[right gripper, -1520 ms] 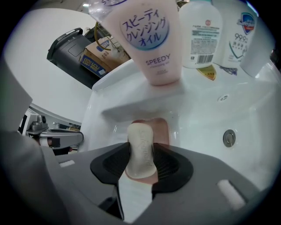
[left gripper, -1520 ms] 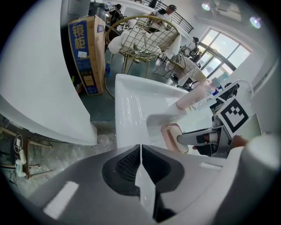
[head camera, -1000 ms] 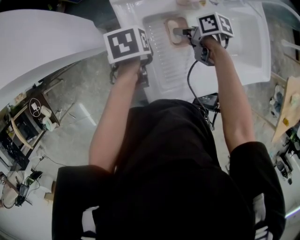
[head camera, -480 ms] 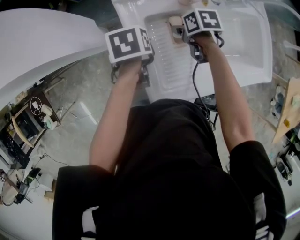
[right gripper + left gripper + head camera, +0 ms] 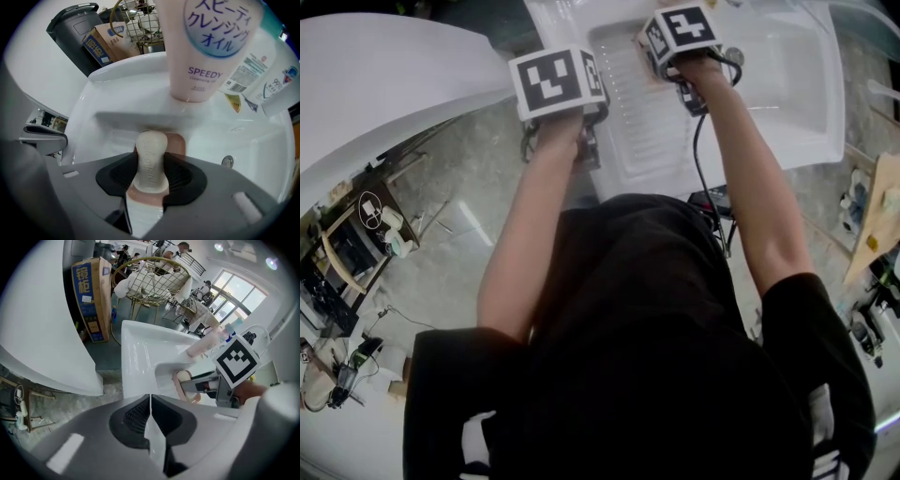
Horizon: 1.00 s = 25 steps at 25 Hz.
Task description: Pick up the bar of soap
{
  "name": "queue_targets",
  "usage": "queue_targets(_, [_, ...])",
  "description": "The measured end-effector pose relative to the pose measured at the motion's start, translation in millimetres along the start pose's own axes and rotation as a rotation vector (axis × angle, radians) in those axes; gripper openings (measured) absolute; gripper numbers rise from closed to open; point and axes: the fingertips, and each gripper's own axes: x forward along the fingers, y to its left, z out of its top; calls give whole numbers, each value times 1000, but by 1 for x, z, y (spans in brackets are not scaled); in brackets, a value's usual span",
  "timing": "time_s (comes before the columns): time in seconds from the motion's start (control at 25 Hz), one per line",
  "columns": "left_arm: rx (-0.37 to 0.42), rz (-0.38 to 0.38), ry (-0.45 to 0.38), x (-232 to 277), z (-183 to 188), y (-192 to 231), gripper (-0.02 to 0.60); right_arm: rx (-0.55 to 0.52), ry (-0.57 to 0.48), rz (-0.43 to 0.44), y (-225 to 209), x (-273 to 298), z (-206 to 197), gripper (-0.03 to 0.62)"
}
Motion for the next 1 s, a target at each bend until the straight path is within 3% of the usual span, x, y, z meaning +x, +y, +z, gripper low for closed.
queue_targets(0.44, [-4,0,-6,1,2,1,8,32,-138,100,3,-25,0,189])
queue_targets(1.0, [11,-19,-42,-12,-3,-13,8,104,-243,136,3,-58,-15,190])
